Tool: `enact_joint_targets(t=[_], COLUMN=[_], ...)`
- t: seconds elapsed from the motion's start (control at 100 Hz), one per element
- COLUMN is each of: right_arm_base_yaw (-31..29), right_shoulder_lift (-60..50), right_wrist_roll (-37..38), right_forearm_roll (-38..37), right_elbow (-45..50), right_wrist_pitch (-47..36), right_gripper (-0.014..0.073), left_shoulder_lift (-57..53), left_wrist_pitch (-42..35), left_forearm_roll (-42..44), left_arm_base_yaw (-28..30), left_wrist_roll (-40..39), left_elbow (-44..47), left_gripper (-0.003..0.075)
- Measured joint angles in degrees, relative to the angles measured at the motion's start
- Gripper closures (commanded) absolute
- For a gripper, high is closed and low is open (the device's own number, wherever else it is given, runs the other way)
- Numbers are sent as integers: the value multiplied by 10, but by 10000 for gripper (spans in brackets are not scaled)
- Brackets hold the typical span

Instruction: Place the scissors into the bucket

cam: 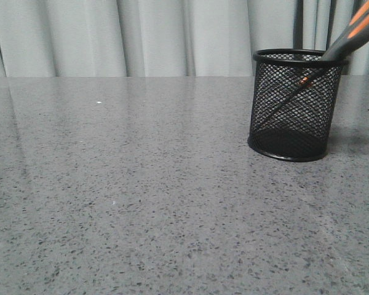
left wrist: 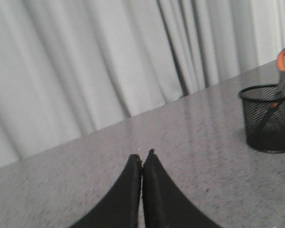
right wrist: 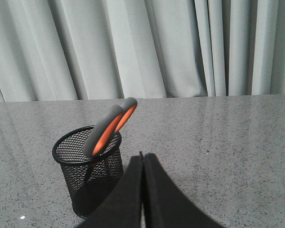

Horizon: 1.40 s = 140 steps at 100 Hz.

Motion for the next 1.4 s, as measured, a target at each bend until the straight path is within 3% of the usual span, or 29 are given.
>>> enact_joint_targets(t=[0.23,0.53,1.4], right_arm_base_yaw=[0,0,0], right_shoulder_lift=[0,0,0], right_wrist_roll=[0,1,0], right_forearm_roll=[0,0,0], right_elbow=[0,0,0], right_wrist_pitch=[0,0,0], right_gripper=[666,666,666], left_shoulder_lift=[-37,-107,-107], left_wrist_pitch=[0,18,22], left_forearm_roll=[-43,-75,-86], left_arm_base_yaw=[145,222,232], left_wrist_roll=[-36,-42,-42], left_elbow=[85,119,119], left_gripper=[741,741,741])
